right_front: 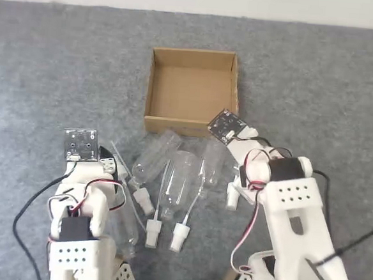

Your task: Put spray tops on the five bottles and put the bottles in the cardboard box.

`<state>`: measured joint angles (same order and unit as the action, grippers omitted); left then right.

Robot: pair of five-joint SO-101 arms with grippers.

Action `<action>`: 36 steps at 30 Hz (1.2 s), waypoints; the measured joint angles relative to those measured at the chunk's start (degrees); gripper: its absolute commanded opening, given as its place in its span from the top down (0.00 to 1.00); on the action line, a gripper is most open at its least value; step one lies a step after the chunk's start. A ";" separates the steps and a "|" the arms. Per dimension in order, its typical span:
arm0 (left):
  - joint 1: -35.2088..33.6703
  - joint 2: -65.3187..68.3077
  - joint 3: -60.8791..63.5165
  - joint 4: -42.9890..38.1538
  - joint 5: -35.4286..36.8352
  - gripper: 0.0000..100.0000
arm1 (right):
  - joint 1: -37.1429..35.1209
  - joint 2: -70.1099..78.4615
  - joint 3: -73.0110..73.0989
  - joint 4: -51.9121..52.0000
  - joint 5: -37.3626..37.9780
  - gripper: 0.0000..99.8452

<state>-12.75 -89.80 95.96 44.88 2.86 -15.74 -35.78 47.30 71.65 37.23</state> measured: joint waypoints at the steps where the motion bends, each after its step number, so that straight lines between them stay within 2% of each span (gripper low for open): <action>1: 0.00 0.00 0.00 0.00 0.00 0.99 | 0.00 0.79 0.00 0.00 0.53 0.75; 11: 0.00 0.00 0.00 0.00 0.00 0.99 | 0.00 8.35 -4.48 0.00 2.11 0.75; 28: 0.00 0.00 0.00 0.00 0.00 0.99 | 0.09 27.87 -11.87 -0.18 11.52 0.75; 36: 0.00 0.00 0.00 0.00 0.00 0.99 | 3.69 32.00 -11.87 -2.99 13.27 0.75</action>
<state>-12.75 -89.80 95.96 44.88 2.86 -12.04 -3.78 35.43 68.66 50.51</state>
